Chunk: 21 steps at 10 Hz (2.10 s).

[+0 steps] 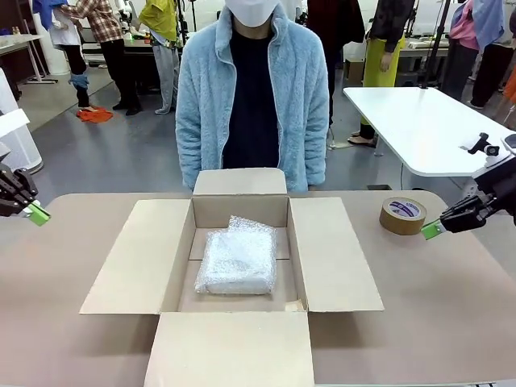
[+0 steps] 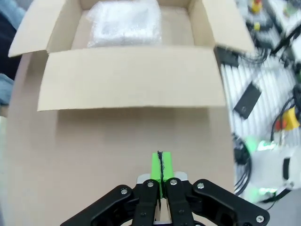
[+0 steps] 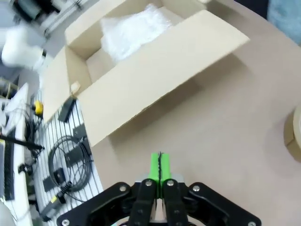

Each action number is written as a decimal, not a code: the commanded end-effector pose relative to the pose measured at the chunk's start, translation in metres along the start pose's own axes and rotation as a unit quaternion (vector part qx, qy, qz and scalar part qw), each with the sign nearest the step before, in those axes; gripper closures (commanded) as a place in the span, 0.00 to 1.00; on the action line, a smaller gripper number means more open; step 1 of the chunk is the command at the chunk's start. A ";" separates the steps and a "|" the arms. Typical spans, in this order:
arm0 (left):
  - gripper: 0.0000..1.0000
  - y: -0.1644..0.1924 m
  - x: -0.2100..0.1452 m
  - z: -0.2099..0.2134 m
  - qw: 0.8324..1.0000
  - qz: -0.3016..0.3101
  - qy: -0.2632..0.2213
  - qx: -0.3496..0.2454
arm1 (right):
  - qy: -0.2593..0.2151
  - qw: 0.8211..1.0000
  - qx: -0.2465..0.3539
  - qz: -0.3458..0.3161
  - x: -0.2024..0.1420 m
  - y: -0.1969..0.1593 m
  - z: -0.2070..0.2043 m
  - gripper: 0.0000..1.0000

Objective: Wrap the clocks to prevent damage.
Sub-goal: Once the human has placed the objects inside and stepped back, release both hands from the side flaps of the Package Box.

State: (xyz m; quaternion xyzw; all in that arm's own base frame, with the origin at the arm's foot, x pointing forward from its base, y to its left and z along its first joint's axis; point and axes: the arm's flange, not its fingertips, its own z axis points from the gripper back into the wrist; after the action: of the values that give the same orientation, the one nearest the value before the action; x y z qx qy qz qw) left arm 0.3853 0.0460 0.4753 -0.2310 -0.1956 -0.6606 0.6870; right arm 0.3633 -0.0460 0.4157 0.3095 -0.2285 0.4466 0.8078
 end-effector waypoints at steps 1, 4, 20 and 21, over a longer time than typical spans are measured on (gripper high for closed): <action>1.00 0.004 -0.029 -0.002 0.994 -0.089 0.018 0.056 | -0.036 0.994 0.029 0.102 -0.020 -0.017 0.002 0.99; 1.00 0.007 -0.068 0.002 0.982 -0.162 -0.032 0.094 | -0.134 0.974 0.063 0.171 -0.061 -0.045 0.007 0.99; 1.00 0.009 -0.112 0.012 0.961 -0.124 -0.232 0.088 | -0.184 0.964 0.088 0.171 -0.086 -0.055 0.010 0.99; 1.00 0.009 -0.110 0.012 0.957 -0.129 -0.246 0.081 | -0.184 0.964 0.088 0.171 -0.086 -0.055 0.010 0.99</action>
State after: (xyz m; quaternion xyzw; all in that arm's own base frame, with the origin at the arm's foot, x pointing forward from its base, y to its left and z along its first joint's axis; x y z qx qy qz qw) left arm 0.3870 0.1415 0.4198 -0.2908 -0.4238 -0.6500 0.5597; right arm 0.3667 -0.1260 0.3514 0.4094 -0.3814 0.5328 0.6349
